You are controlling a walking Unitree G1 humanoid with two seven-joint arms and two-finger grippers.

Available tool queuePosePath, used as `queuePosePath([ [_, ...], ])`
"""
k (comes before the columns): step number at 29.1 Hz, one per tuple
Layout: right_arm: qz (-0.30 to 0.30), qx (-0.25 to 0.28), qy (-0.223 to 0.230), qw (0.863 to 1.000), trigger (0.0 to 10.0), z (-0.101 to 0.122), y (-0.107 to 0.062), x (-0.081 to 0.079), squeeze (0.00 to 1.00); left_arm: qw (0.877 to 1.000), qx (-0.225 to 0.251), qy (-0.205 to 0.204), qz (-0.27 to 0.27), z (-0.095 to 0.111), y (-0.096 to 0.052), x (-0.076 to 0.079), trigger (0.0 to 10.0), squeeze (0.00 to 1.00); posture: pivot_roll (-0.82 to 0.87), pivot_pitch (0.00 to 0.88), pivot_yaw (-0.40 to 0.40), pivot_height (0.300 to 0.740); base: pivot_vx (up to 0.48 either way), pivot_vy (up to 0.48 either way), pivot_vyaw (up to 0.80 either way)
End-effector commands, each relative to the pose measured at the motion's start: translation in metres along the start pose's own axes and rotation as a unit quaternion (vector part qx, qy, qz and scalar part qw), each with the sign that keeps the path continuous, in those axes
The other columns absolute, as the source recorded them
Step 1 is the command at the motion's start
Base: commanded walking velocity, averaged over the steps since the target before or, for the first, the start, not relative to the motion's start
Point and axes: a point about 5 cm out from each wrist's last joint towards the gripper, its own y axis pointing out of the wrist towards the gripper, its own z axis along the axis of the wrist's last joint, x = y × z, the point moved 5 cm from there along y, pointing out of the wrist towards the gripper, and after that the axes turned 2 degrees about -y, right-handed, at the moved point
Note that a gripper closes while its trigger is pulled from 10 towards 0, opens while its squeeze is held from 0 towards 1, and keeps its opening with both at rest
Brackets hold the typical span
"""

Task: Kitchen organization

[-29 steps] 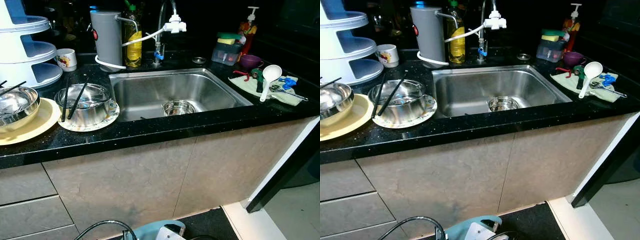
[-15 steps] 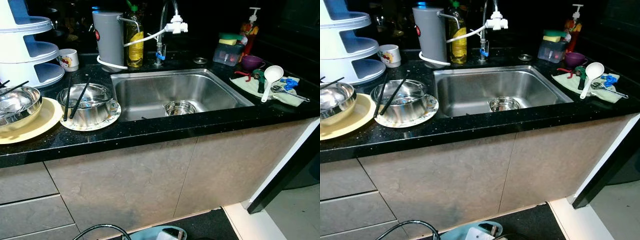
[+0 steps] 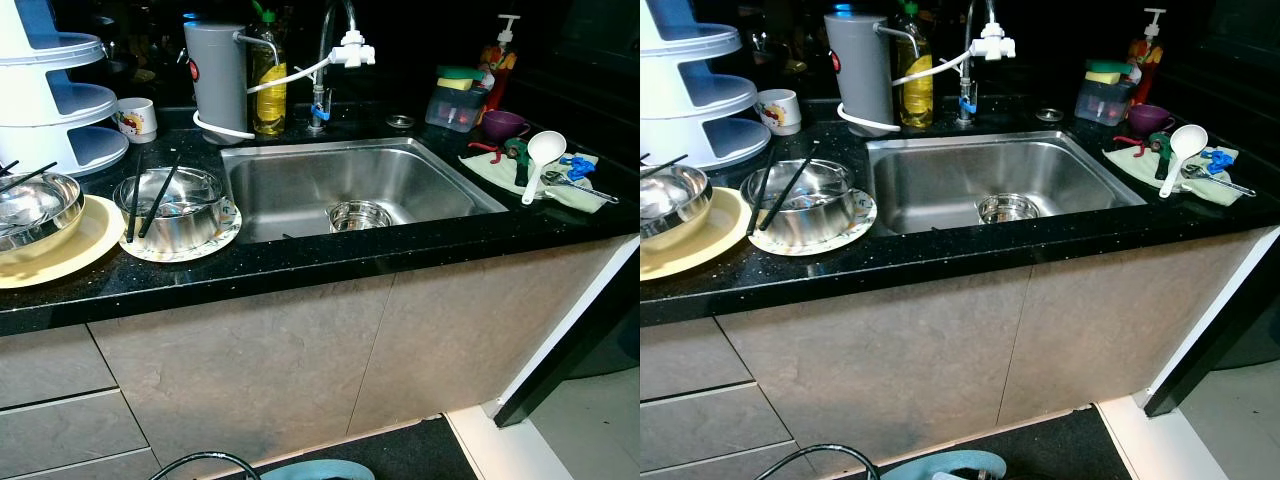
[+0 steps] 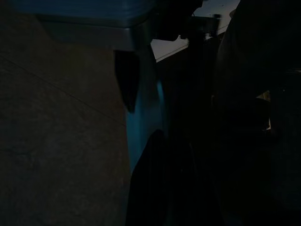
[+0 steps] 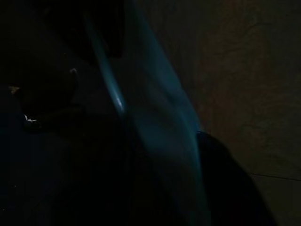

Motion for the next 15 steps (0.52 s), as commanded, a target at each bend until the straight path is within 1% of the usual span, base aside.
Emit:
queuePosePath([
  [1, 0.014, -0.005, 0.005, 1.0, 0.0, -0.0048, -0.0023, -0.0086, 0.0, 1.0, 0.001, 0.005, -0.016, -0.0005, -0.0036, 0.0062, 10.0, 0.0, -0.05, 0.082, -0.071, 0.74, 0.0, 0.0, 0.0],
  [14, 0.023, -0.009, 0.006, 1.0, 0.0, -0.0075, -0.0035, -0.0121, 0.0, 1.0, -0.004, 0.006, -0.02, -0.002, -0.0028, 0.007, 10.0, 0.0, -0.05, 0.077, -0.07, 0.74, 0.0, 0.0, 0.0],
  [15, 0.024, -0.009, 0.006, 1.0, 0.0, -0.0075, -0.0034, -0.0125, 0.0, 1.0, -0.007, -0.006, -0.021, -0.0031, -0.0025, 0.0077, 10.0, 0.65, -0.05, 0.078, -0.069, 0.74, 0.0, 0.0, 0.0],
])
